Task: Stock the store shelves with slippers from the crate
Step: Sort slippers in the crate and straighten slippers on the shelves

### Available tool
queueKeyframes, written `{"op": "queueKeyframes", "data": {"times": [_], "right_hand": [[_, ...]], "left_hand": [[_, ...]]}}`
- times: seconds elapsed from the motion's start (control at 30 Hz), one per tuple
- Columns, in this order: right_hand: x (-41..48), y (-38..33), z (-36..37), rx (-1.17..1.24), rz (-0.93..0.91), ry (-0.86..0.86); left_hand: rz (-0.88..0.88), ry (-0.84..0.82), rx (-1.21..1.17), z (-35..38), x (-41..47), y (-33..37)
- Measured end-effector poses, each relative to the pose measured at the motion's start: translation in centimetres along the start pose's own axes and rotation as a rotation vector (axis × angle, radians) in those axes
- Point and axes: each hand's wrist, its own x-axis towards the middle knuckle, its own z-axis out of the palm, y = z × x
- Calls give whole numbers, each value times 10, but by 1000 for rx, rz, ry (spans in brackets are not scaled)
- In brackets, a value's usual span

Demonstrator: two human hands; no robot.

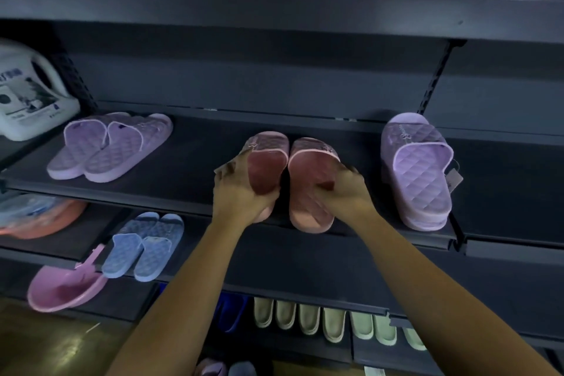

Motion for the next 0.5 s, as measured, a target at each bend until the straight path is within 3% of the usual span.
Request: {"op": "queueKeyframes", "data": {"times": [0.17,0.3,0.5], "right_hand": [[17,-36,27,78,-22,1],[26,-61,36,243,-35,47],[45,-84,38,277,-88,132]], "left_hand": [[-106,3,-5,-23,27,-33],[-98,64,72,-42,49,-49],[-60,110,199,-50,76,-61]]}}
